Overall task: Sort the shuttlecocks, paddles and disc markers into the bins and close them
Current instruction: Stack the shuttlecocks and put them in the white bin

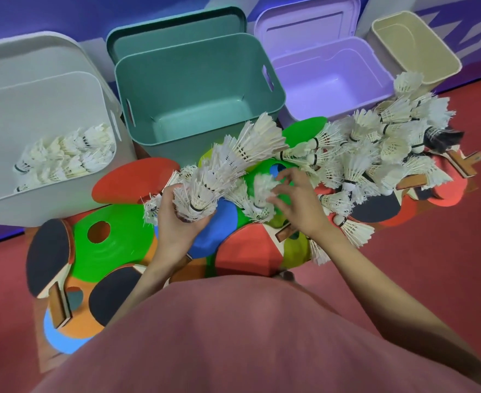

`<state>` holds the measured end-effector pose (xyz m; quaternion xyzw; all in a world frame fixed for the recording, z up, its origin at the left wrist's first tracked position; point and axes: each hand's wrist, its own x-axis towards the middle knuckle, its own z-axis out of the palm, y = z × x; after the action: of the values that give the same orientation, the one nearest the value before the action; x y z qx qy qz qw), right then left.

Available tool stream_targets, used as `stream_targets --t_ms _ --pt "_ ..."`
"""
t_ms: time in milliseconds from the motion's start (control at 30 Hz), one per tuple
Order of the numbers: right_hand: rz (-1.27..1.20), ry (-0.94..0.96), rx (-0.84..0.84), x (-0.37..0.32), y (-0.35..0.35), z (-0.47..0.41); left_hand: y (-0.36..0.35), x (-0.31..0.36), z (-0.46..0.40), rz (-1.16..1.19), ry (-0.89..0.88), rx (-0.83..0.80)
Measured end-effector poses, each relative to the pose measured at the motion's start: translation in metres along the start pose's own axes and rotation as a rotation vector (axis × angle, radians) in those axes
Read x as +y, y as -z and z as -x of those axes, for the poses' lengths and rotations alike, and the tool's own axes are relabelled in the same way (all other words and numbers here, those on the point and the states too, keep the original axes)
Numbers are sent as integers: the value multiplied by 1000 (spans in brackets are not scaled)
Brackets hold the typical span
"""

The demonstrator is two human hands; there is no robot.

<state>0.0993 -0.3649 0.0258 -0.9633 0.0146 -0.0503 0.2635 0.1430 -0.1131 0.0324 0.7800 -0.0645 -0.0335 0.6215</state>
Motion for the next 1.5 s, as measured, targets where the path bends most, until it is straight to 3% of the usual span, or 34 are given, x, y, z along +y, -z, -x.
stream_targets --t_ms 200,367,567,700,900,1233,1333,1500 --pt "-362 -331 570 -10 45 -4 1 1 0 17 -1 30" --pt "-531 -271 761 -33 82 -23 0 1 1 33 3 21" --pt "-451 -164 557 -44 79 -31 -5 4 -1 22 -29 8" --pt "-544 -165 387 -43 75 -39 -6 4 -3 0 -47 2" --pt "-666 -204 469 -48 75 -44 -5 6 -5 13 -68 35" --pt "-699 -254 428 -47 73 -51 -1 13 -1 10 -49 56" --pt "-756 -278 369 -46 71 -55 6 16 1 -54 -41 71" --pt "-855 -219 201 -51 60 -68 31 35 -12 -353 -86 68"
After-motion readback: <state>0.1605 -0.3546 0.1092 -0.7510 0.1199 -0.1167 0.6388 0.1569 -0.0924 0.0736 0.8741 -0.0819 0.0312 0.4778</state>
